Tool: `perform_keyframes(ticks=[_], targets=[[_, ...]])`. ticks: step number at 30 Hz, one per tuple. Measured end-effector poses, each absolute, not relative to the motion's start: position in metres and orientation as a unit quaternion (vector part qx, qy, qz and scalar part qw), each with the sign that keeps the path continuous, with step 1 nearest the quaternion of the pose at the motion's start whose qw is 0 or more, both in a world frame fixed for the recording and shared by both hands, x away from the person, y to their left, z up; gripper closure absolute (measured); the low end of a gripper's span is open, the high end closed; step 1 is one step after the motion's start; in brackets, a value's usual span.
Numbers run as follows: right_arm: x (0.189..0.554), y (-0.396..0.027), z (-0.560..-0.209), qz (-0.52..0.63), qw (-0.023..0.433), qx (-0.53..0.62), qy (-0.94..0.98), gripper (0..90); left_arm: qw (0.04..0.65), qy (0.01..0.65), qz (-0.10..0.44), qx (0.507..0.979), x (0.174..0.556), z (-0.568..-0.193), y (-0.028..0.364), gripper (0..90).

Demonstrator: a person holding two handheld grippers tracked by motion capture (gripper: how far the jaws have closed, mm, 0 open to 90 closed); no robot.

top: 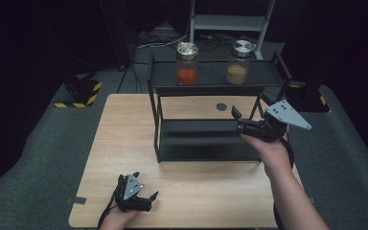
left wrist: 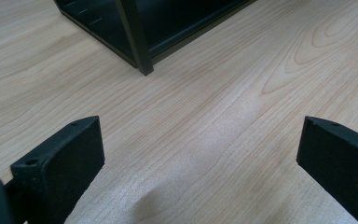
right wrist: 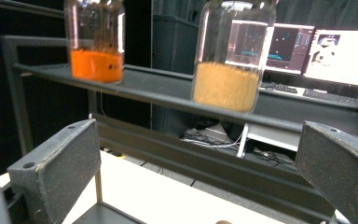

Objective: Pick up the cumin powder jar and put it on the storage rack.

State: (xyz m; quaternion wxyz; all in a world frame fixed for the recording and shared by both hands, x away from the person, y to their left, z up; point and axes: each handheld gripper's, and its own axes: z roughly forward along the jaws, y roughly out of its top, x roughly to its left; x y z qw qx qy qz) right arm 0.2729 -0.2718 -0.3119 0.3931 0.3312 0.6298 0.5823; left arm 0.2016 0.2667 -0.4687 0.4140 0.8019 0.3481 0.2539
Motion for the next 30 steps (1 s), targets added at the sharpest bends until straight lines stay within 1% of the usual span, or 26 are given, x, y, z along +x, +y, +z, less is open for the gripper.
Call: perform_keyframes(ticks=[8, 17, 30], targets=[[0.258, -0.272, -0.333, 0.578, 0.392, 0.322, 0.639, 0.0, 0.406, 0.348, 0.257, 0.805, 0.202, -0.468, 0.263, 1.0], [0.242, -0.274, -0.366, 0.563, 0.382, 0.32, 0.659, 0.0, 0.405, 0.347, 0.259, 0.805, 0.201, -0.468, 0.263, 1.0], [0.221, -0.271, -0.41, 0.55, 0.352, 0.327, 0.684, 0.0, 0.404, 0.346, 0.262, 0.805, 0.2, -0.468, 0.262, 1.0]])
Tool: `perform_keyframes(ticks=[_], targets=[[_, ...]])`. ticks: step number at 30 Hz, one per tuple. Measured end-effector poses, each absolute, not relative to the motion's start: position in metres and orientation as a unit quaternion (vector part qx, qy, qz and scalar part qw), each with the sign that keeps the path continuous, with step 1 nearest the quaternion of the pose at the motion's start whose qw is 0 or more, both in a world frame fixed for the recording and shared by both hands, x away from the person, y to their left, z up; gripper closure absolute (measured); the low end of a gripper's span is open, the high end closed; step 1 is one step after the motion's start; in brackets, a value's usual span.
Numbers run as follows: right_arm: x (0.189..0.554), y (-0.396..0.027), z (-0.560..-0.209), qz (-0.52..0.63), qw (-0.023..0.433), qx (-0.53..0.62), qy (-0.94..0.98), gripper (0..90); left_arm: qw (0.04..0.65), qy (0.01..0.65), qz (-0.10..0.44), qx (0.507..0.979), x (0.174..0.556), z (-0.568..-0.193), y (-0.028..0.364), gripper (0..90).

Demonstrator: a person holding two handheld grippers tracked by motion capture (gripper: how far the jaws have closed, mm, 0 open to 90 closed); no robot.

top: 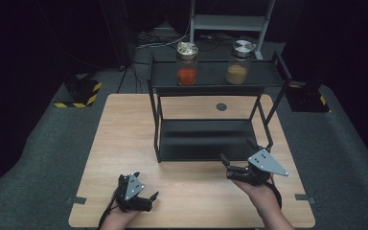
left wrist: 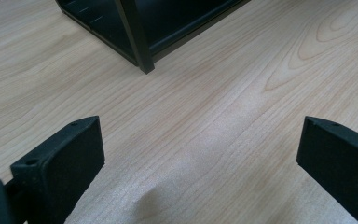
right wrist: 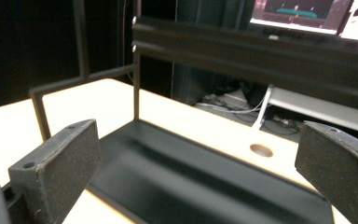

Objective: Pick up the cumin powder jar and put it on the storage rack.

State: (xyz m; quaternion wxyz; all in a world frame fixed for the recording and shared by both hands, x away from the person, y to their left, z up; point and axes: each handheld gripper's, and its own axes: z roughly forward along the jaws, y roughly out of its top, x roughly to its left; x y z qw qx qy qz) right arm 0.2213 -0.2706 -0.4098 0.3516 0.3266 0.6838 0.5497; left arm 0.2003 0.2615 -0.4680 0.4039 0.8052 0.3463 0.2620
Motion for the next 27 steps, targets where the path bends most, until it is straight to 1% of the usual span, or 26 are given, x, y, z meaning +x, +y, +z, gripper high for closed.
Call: perform_keyframes(ticks=[16, 24, 27], targets=[[0.212, -0.267, -0.463, 0.5, 0.326, 0.357, 0.719, 0.0, 0.403, 0.346, 0.265, 0.805, 0.199, -0.468, 0.261, 1.0], [0.212, -0.265, -0.479, 0.454, 0.319, 0.363, 0.749, 0.0, 0.398, 0.344, 0.268, 0.807, 0.199, -0.468, 0.258, 1.0], [0.21, -0.264, -0.48, 0.442, 0.322, 0.362, 0.755, 0.0, 0.397, 0.343, 0.269, 0.808, 0.199, -0.468, 0.258, 1.0]])
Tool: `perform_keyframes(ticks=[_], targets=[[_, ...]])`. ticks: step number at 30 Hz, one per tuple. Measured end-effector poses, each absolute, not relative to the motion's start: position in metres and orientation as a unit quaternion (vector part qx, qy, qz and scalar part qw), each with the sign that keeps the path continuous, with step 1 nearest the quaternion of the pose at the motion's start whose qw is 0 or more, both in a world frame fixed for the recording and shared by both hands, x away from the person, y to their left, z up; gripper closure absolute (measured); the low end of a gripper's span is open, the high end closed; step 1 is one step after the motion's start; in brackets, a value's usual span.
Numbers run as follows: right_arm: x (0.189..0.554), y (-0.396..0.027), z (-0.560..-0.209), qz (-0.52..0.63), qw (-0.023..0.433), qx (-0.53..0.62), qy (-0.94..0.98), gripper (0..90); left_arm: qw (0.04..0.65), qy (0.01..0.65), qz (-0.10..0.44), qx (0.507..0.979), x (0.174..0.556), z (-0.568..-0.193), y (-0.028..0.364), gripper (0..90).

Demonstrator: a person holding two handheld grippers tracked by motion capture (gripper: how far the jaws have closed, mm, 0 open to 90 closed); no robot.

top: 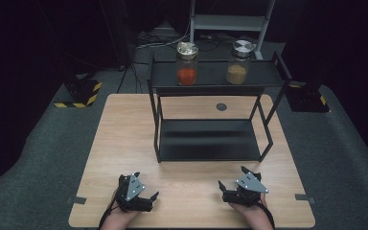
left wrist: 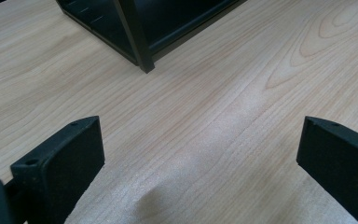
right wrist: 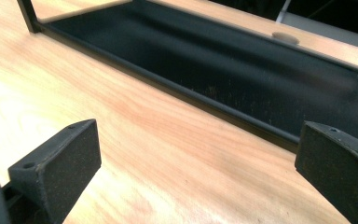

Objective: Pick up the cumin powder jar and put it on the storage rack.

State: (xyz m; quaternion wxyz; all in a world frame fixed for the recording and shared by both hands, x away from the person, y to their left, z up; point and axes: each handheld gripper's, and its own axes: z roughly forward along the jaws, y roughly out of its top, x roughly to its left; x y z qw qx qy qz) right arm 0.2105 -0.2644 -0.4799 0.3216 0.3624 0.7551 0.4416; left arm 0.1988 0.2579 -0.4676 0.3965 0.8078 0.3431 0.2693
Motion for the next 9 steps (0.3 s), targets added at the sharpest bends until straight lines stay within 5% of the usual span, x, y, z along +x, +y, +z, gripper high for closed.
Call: perform_keyframes(ticks=[9], targets=[[0.2074, -0.2591, -0.4763, 0.417, 0.329, 0.346, 0.773, 0.0, 0.39, 0.338, 0.276, 0.811, 0.1974, -0.4675, 0.2547, 1.0]])
